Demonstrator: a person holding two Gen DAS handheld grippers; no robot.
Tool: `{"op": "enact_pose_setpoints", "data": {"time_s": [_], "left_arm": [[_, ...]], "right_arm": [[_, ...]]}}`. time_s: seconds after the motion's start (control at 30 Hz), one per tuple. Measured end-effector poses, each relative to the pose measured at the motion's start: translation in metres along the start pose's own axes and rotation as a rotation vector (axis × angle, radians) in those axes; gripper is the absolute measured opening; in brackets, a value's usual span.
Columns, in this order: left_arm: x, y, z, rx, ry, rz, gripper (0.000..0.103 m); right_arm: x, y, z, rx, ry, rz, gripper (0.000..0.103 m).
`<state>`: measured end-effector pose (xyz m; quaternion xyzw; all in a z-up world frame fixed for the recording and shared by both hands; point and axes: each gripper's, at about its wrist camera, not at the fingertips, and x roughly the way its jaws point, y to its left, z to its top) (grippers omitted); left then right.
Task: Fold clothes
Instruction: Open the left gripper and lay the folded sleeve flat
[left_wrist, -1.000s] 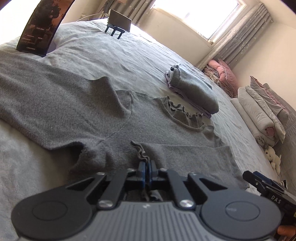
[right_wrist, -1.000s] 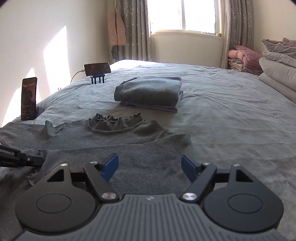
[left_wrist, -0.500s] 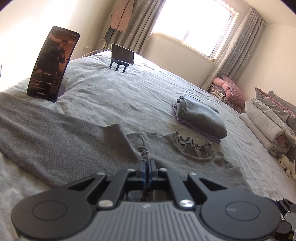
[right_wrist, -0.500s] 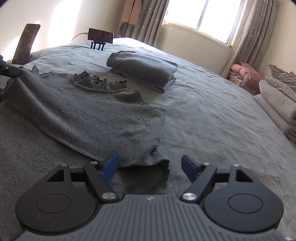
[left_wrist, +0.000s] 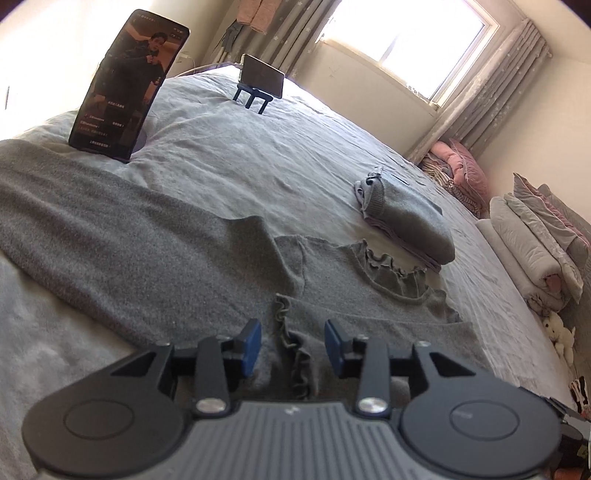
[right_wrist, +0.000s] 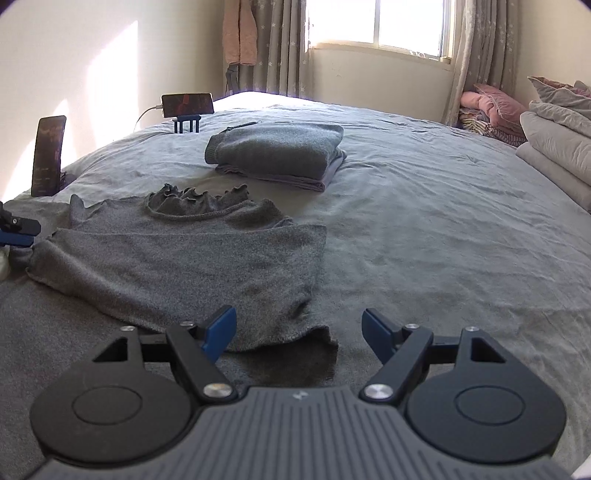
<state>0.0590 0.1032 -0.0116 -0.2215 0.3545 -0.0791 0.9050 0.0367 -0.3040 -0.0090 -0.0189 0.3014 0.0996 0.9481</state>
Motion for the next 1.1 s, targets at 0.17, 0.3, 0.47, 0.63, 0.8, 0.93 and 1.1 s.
{"op": "enact_pose_setpoints", "data": {"time_s": [0.17, 0.3, 0.47, 0.63, 0.8, 0.93, 1.1], "left_arm": [[0.004, -0.013, -0.010, 0.078, 0.073, -0.031, 0.021], [0.000, -0.026, -0.017, 0.146, 0.061, 0.008, 0.021], [-0.008, -0.022, -0.016, 0.132, 0.068, 0.001, 0.027], [0.004, -0.018, -0.019, 0.113, 0.120, -0.008, 0.034], [0.008, -0.022, -0.021, 0.154, 0.124, 0.016, 0.005], [-0.010, -0.028, -0.017, 0.214, 0.149, -0.008, 0.005], [-0.011, -0.032, -0.025, 0.347, 0.214, 0.042, 0.010]], "right_arm": [[0.002, -0.030, 0.000, 0.225, 0.008, 0.022, 0.048], [0.011, -0.042, -0.007, 0.314, 0.046, 0.022, 0.039], [0.006, -0.041, -0.004, 0.318, 0.039, 0.036, 0.039], [0.008, -0.039, -0.004, 0.310, 0.052, 0.053, 0.040], [0.010, -0.035, -0.003, 0.295, 0.045, 0.025, 0.035], [0.011, -0.031, -0.001, 0.278, 0.034, -0.007, 0.009], [0.010, -0.026, 0.000, 0.222, 0.025, -0.067, 0.009]]}}
